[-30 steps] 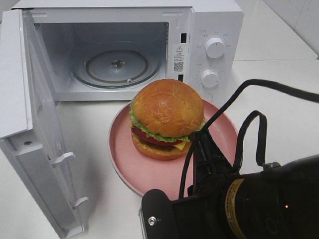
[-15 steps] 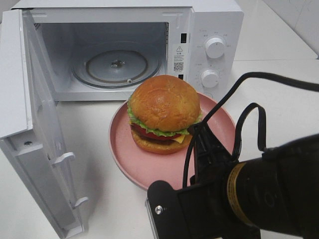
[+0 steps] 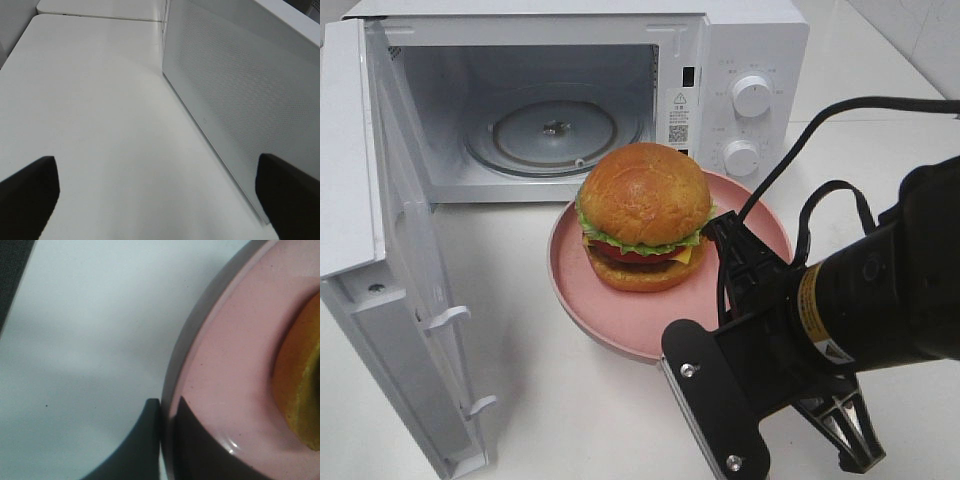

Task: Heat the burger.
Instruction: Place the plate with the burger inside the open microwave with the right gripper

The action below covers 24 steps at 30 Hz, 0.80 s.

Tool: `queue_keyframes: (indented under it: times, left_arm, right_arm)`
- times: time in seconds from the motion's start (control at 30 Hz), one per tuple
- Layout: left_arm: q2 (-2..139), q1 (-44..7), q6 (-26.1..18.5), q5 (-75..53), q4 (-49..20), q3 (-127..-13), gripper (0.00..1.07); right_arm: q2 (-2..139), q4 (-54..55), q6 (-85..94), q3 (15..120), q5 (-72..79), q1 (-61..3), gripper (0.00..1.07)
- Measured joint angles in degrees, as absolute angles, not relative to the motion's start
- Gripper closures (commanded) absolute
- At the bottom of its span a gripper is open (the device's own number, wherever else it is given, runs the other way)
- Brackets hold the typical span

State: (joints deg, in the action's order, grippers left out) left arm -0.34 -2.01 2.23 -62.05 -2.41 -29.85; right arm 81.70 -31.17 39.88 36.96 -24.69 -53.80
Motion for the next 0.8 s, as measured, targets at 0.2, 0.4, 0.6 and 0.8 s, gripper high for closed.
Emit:
queue_keyframes:
  times: [0.2,0.4,0.6,0.8]
  left_arm:
    - [-0.3,-2.0,2.2,-62.1,-2.4,-29.9,0.07]
    - [-0.3,-2.0,2.2,-62.1,-2.4,-29.9,0.07]
    - [-0.3,-2.0,2.2,-62.1,-2.4,-29.9,0.07]
    - [-0.3,-2.0,2.2,-62.1,-2.4,-29.9,0.07]
  right_arm:
    - [81.7,-23.8,50.6,37.0,-24.5,-50.2,1.07]
    - [81.7,-16.7,62.9,37.0,-22.8,-46.8,1.07]
    - [81.7,-8.0,75.0,37.0,-21.0,-43.1,1.07]
    - [81.7,0.6,86.0,37.0,-20.6,-40.2,1.07]
